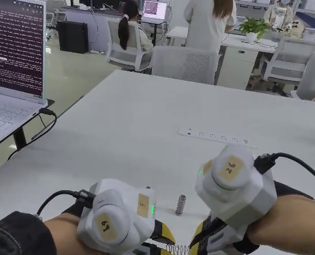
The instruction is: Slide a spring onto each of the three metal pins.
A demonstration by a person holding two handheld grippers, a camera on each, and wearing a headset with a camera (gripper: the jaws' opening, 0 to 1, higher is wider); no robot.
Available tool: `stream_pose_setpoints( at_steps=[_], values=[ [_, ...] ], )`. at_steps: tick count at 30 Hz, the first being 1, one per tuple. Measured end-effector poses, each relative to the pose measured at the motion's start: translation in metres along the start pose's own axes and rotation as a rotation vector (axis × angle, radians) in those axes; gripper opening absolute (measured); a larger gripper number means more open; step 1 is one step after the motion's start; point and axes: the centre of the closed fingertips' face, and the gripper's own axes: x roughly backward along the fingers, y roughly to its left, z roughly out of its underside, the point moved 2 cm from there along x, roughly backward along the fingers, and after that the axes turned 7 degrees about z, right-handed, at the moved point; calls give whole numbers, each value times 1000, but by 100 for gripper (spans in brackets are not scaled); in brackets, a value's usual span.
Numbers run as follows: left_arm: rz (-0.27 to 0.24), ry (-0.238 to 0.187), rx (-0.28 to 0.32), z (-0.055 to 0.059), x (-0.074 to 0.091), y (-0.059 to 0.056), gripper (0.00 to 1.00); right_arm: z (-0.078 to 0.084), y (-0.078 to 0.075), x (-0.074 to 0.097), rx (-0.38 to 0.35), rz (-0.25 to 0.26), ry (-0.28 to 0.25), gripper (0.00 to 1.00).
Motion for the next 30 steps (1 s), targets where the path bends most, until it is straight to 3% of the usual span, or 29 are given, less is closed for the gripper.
stream_pose_setpoints(
  at_steps=[4, 15, 18, 23, 28, 30],
  values=[
    [0, -6, 10, 0, -1, 0, 3, -2, -1, 2, 1, 4, -15, 8],
    [25, -83, 120, 2, 2, 2, 1, -6, -4, 5, -11, 7, -76, 9],
    [30, -86, 136, 4, 2, 1, 1, -12, -4, 10, -17, 1, -125, 14],
    [41, -156, 200, 1, 6, 3, 1, -16, -4, 14, 35, 14, -176, 20],
    [55, -250, 263, -6, 14, 7, 1, -21, -9, 18, 27, 19, -239, 20],
    [56, -265, 278, -7, 15, 8, 1, -23, -8, 21, 16, -2, -252, 20]
  ],
)
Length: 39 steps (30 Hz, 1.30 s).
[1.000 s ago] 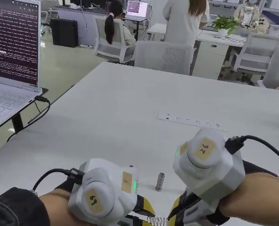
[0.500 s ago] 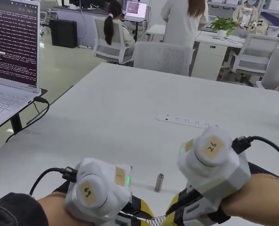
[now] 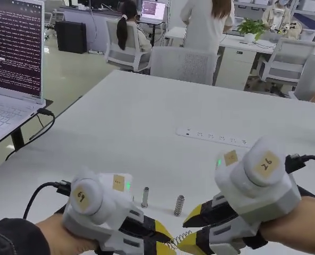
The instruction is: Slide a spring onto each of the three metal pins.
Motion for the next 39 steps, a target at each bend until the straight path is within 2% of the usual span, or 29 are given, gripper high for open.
stream_pose_setpoints(
  at_steps=[1, 3, 5, 13, 27, 39],
  values=[
    [3, -22, 17, -2, 1, 0, 1, -1, 2, 1, 2, -18, -1, 20],
    [11, -41, 26, -5, 2, -1, 1, -1, 5, 3, 19, -39, 5, 20],
    [26, -72, 38, -9, 3, -3, 1, -3, 5, 4, 30, -45, 1, 20],
    [50, -132, 57, -19, 5, -7, 1, -9, 6, 7, 38, -85, 0, 16],
    [67, -141, 48, -22, 4, -10, 1, -10, 9, 6, 82, -136, 48, 12],
    [76, -145, 44, -22, 3, -11, 1, -7, 9, 6, 84, -157, 79, 9]
  ],
)
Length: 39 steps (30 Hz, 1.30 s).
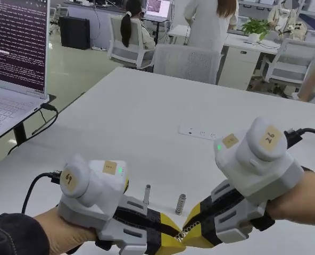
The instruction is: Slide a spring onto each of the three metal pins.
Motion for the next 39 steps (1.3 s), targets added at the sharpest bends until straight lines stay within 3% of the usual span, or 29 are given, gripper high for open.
stream_pose_setpoints(
  at_steps=[13, 17, 23, 27, 35, 39],
  values=[
    [-19, -11, 1, -3, 1, 2, 3, -2, -1, 2, 3, -1, 27, 8],
    [-33, 6, 6, -1, 1, 3, 5, -3, -2, 2, 10, 0, 37, 8],
    [-39, 16, 14, 2, 2, 3, 16, -3, -4, 3, 14, 2, 44, 8],
    [-54, 8, 50, 2, 4, 5, 30, -3, -6, 4, 14, 9, 45, 8],
    [-76, 24, 78, 6, 7, 6, 48, -3, -9, 5, 17, 17, 50, 8],
    [-97, 30, 106, 8, 10, 8, 62, -2, -10, 5, 21, 20, 56, 8]
  ],
)
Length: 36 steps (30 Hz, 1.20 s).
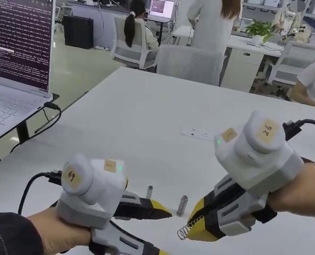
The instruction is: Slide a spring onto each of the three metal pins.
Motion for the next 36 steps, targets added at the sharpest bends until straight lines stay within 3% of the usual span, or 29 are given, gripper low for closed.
stream_pose_setpoints(
  at_steps=[9, 13, 24, 36],
  values=[
    [-61, 8, 19, 3, 10, 4, 86, -2, -3, 1, 5, 7, 4, 8],
    [-85, 15, 1, 3, 17, 4, 91, -5, -5, 2, 13, 12, 8, 8],
    [-180, 5, -45, 5, 41, 10, 92, -14, -17, 5, 39, 23, 24, 8],
    [-295, -41, -3, 21, 73, 26, 90, -27, -36, 2, 63, 36, 40, 8]
  ],
)
